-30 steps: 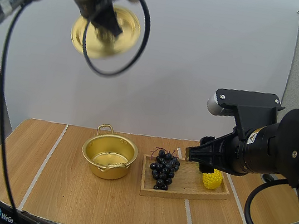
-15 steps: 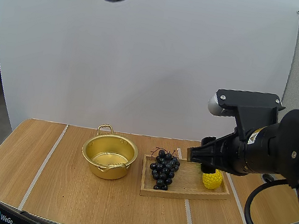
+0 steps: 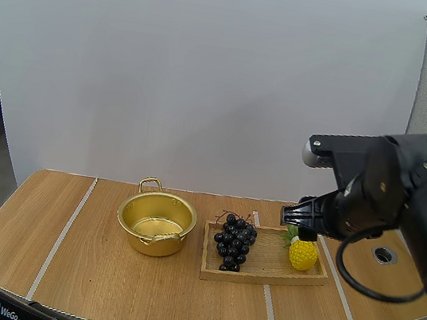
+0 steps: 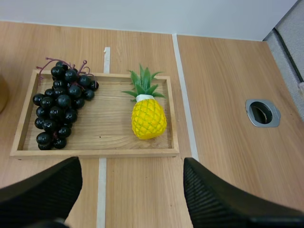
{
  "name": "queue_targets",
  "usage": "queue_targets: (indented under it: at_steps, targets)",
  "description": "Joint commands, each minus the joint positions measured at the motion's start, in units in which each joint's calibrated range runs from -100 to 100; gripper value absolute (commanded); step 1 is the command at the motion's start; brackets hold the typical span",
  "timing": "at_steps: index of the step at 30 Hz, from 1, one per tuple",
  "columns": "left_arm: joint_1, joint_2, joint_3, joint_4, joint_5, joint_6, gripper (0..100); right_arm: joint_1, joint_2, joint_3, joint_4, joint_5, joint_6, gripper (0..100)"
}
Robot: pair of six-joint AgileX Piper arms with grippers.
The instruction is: Open the pot, put the pineapple inside, and close it
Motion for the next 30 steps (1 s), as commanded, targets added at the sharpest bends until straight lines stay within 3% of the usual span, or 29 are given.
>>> queue_targets:
  at_steps: [1, 11, 18, 30]
  targets:
    - [-0.11, -0.29, -0.48, 0.26, -1.79, -0.59, 0, -0.22, 4.06, -0.46, -0.36, -4.65, 0.36, 100]
    - [-0.11, -0.29, -0.48, 0.26, -1.79, -0.59, 0, -0.22, 18.31, -0.82, -0.25, -13.34, 0.54, 100]
    - [-0.11, -0.29, -0.48, 0.26, -1.79, -0.59, 0, -1.14, 24.6, -6.94, -0.16, -12.68, -0.05, 100]
    - [-0.11, -0.29, -0.48, 0.26, -1.79, -0.59, 0, -9.59, 33.14, -9.86, 13.74, -14.5, -15.77, 100]
